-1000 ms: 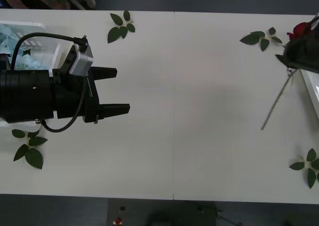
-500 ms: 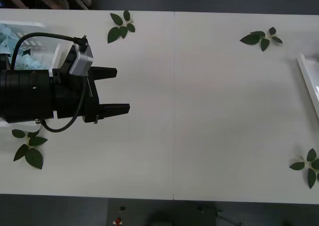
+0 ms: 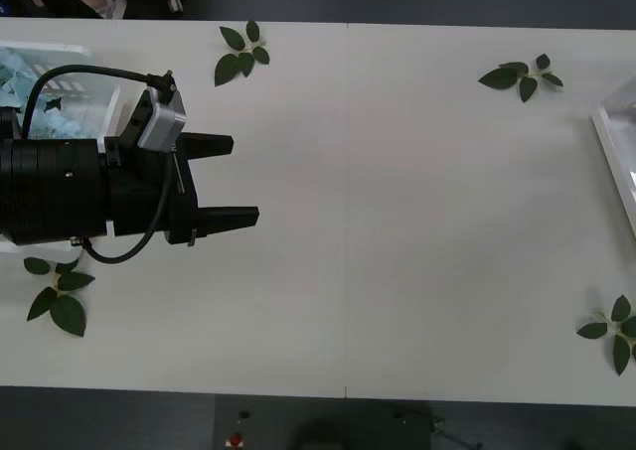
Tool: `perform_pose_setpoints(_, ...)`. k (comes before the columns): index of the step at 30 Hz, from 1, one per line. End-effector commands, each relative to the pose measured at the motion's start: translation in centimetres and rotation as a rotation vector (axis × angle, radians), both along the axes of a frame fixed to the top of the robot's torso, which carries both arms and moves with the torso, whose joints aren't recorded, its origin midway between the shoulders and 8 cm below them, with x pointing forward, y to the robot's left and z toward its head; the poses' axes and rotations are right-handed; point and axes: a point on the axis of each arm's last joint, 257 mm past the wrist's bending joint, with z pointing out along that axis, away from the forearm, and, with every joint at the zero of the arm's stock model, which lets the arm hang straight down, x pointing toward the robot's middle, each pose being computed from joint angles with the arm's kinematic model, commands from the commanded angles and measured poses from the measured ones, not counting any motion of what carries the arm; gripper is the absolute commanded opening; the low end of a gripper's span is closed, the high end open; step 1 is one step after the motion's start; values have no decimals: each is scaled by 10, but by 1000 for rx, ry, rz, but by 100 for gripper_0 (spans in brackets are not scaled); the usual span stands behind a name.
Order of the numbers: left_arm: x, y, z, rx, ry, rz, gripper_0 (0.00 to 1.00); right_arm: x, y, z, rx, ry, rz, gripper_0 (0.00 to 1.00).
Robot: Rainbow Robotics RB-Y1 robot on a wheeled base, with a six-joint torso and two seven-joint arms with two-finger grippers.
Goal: Put the red flowers into the right box and the blue flowers into the left box
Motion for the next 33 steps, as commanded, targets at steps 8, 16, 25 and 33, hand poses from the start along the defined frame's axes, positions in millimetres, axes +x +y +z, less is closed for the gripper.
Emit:
perform_pose_setpoints(8,-3,-6,13,-1,-40,-18,100,4,-23,-1,-27,-43,-5,50)
perform_pose_setpoints(16,-3,-6,13,-1,-40,-18,100,1,-23,2,24,-53,-7,72)
perform_pose_setpoints(25,-3,-6,13,-1,-40,-18,100,3,71,9,361,-11,247,75)
perform_pose_setpoints(33,-3,-6,13,-1,-40,-18,100,-28,240,33,609,-33,734,75)
